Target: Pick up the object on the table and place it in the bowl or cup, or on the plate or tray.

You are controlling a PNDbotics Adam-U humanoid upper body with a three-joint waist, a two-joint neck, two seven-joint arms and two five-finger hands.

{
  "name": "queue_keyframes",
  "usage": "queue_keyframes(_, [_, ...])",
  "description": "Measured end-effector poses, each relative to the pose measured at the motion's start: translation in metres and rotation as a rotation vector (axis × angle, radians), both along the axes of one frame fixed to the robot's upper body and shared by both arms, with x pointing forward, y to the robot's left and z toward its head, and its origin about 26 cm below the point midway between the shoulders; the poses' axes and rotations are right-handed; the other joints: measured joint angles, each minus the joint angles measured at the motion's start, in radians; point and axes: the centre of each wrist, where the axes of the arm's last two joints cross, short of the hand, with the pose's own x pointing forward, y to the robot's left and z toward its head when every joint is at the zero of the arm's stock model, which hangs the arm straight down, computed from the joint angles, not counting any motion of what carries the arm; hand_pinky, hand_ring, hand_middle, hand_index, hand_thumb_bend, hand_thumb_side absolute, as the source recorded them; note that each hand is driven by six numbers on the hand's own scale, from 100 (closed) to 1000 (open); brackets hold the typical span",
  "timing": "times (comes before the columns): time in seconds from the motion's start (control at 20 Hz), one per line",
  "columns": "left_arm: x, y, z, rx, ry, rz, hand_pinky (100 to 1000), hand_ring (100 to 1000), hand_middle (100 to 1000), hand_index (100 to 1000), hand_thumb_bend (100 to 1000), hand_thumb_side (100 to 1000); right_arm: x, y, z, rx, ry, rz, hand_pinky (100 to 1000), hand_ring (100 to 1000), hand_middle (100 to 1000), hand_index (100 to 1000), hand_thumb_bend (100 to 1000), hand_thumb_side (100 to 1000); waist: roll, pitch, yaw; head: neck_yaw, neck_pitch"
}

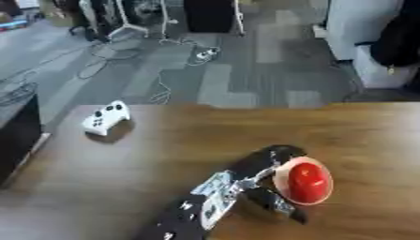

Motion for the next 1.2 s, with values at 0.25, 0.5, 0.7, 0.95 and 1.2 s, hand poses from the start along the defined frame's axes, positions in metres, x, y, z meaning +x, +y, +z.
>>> queue_keyframes(0.25, [-0.002, 0.008, 0.009, 0.008, -0.021, 0.023, 890, 944, 883, 1000, 931, 924, -0.002, -0.001, -0.002, 0.002, 0.008, -0.002, 454, 683, 714, 890, 100, 739, -0.007, -0.012, 0.017, -0.005, 0.004])
queue_keyframes(0.5, [-0.004, 0.012, 0.016, -0.021, -0.023, 0.021, 784, 888, 851, 989, 912, 921, -0.003, -0.002, -0.004, 0.005, 0.017, -0.004, 456, 684, 715, 891, 100, 740, -0.013, -0.025, 0.043, -0.013, 0.009])
queue_keyframes(0.7, [-0.006, 0.009, 0.017, -0.038, -0.013, 0.007, 695, 822, 810, 964, 811, 913, -0.005, -0.003, -0.006, 0.007, 0.024, -0.005, 457, 685, 716, 892, 100, 742, -0.02, -0.043, 0.073, -0.017, 0.016])
queue_keyframes(0.95, [-0.01, 0.006, 0.007, -0.094, 0.047, -0.022, 638, 782, 779, 964, 751, 939, -0.007, -0.006, -0.01, 0.002, 0.045, -0.004, 456, 685, 715, 892, 100, 743, -0.01, -0.06, 0.12, -0.019, 0.026])
queue_keyframes(1.2, [-0.019, 0.012, -0.004, -0.19, 0.124, -0.031, 600, 755, 747, 955, 747, 948, -0.006, -0.006, -0.013, 0.005, 0.064, -0.002, 455, 684, 714, 892, 100, 743, -0.008, -0.07, 0.162, -0.031, 0.026])
